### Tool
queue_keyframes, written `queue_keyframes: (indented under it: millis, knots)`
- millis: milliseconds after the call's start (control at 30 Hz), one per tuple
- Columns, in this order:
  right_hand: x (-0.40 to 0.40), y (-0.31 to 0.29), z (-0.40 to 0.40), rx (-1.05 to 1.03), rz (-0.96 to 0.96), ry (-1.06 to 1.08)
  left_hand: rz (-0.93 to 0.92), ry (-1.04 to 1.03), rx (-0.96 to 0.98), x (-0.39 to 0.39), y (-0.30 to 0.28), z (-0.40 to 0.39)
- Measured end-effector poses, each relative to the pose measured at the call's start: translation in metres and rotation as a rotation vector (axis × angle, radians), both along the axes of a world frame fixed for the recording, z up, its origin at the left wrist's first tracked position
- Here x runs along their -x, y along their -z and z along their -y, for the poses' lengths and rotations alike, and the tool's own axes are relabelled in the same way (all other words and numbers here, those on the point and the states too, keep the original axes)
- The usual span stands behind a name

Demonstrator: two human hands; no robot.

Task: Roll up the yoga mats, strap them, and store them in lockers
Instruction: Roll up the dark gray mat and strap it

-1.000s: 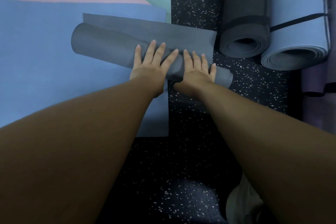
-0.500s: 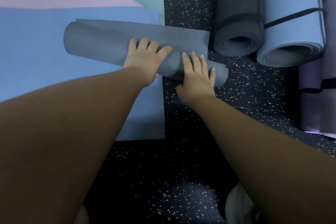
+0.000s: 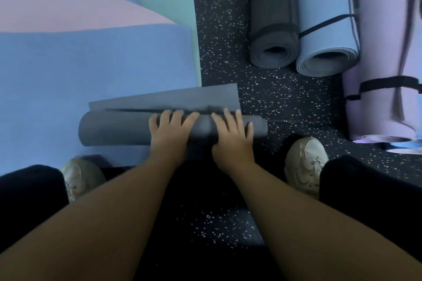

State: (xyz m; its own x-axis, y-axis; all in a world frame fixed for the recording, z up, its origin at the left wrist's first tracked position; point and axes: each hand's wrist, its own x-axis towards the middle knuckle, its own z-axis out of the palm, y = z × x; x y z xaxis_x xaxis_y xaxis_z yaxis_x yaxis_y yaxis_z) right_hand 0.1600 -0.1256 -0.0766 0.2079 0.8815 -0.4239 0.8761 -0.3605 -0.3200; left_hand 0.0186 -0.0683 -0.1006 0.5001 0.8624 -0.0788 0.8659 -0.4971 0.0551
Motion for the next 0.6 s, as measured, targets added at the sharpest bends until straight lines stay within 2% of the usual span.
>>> queue_keyframes:
  millis: [100, 267, 400, 500, 600]
  knots:
    - [0.015, 0.008, 0.04, -0.018, 0.046, -0.023, 0.044, -0.035, 0.007, 0.013, 0.007, 0.039]
    - [0.037, 0.026, 0.094, -0.156, 0.178, 0.011, -0.142, -0.027, 0.233, 0.02, -0.004, 0.063]
    - [0.042, 0.031, 0.103, -0.046, 0.165, -0.011, -0.168, 0.041, 0.313, 0.015, -0.008, 0.042]
    - [0.035, 0.024, 0.08, 0.152, 0.087, -0.046, -0.201, 0.116, 0.452, 0.01, -0.009, 0.012]
    - [0.026, 0.013, 0.053, 0.246, 0.076, -0.054, -0.235, 0.205, 0.478, 0.006, -0.014, -0.01]
